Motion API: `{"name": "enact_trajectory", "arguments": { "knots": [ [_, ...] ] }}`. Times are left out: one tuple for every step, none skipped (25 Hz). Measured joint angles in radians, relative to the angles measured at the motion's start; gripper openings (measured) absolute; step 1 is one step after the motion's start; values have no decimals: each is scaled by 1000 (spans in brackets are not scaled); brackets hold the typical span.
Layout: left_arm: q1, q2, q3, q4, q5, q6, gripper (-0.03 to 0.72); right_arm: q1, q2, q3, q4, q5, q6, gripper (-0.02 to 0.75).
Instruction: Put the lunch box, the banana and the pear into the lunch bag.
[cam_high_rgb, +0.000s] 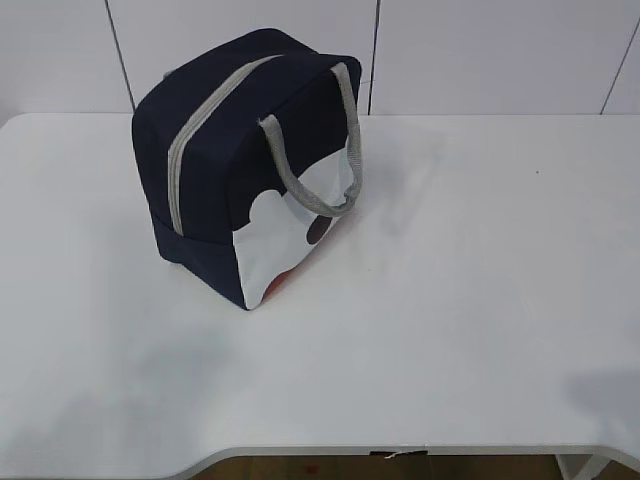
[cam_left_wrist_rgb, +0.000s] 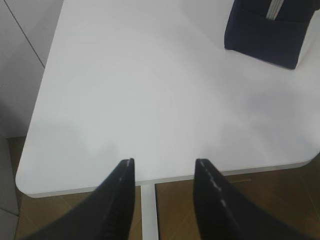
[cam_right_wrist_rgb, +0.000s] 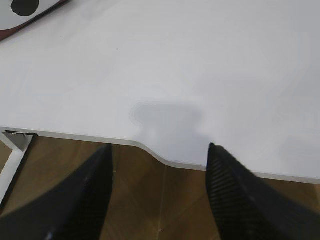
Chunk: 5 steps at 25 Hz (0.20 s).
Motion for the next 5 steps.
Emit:
{"name": "enact_trajectory", "arguments": {
  "knots": [
    [0,0,0,0,0,0,297,0,0,0,0,0,0,475],
    [0,0,0,0,0,0,295,0,0,0,0,0,0,475],
    [0,0,0,0,0,0,290,0,0,0,0,0,0,475],
    [0,0,0,0,0,0,286,0,0,0,0,0,0,475],
    [0,0,0,0,0,0,281,0,0,0,0,0,0,475]
  ]
}}
